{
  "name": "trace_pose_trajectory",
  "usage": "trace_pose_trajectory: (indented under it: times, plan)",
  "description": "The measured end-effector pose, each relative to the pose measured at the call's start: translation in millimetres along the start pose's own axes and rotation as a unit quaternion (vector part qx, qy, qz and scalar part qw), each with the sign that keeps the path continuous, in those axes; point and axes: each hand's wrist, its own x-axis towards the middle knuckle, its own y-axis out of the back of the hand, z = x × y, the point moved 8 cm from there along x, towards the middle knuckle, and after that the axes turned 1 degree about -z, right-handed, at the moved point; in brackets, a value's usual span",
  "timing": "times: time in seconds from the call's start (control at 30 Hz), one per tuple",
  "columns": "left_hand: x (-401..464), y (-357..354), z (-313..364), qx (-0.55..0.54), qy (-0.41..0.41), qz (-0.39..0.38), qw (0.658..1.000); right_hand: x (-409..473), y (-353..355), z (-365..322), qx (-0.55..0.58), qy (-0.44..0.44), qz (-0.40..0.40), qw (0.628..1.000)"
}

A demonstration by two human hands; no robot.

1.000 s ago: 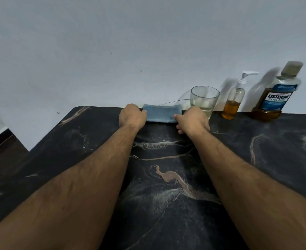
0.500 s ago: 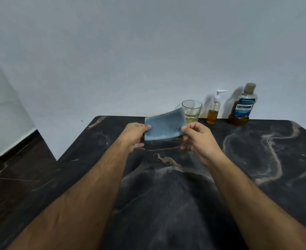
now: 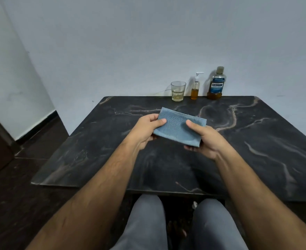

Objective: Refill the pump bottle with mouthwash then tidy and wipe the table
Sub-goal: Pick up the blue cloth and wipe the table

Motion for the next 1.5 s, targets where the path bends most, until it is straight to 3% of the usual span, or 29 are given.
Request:
trace_pose_trajectory:
  times: [0.3, 0.37, 0.47, 0.6, 0.73, 0.9, 1.07, 1.2, 1.37, 1.5]
  plan:
    - [-45, -13, -26, 0.004, 0.022, -0.057, 0.998, -44, -2, 31, 0.121, 0.024, -0.050, 0.991]
    - [-50, 0, -24, 0.024, 0.006, -0.036, 0.999, -45, 0, 30, 0.102, 0.054, -0.012, 0.993]
    - [-55, 41, -16, 0.073, -0.054, 0.063, 0.994, -55, 10, 13, -0.031, 0.140, 0.081, 0.986]
    - [-65, 114, -14, 0.185, -0.116, 0.227, 0.949, -76, 10, -9, -0.303, 0.273, 0.100, 0.907]
    - [-71, 143, -25, 0.339, -0.089, 0.281, 0.894, -79, -19, 15, -0.402, 0.324, 0.017, 0.856]
    - [-59, 139, -35, 0.394, -0.078, 0.264, 0.877, -71, -79, 49, -0.519, 0.326, -0.089, 0.785]
    - [-52, 138, -50, 0.450, -0.049, 0.231, 0.861, -63, -110, 84, -0.615, 0.255, -0.219, 0.713]
    - [-52, 131, -48, 0.490, -0.048, 0.217, 0.843, -57, -116, 87, -0.639, 0.204, -0.219, 0.708]
    - [-54, 131, -49, 0.497, -0.039, 0.220, 0.838, -54, -127, 108, -0.746, 0.173, -0.183, 0.616]
    - [-54, 129, -48, 0.497, -0.035, 0.217, 0.840, -48, -140, 113, -0.772, 0.170, -0.152, 0.594]
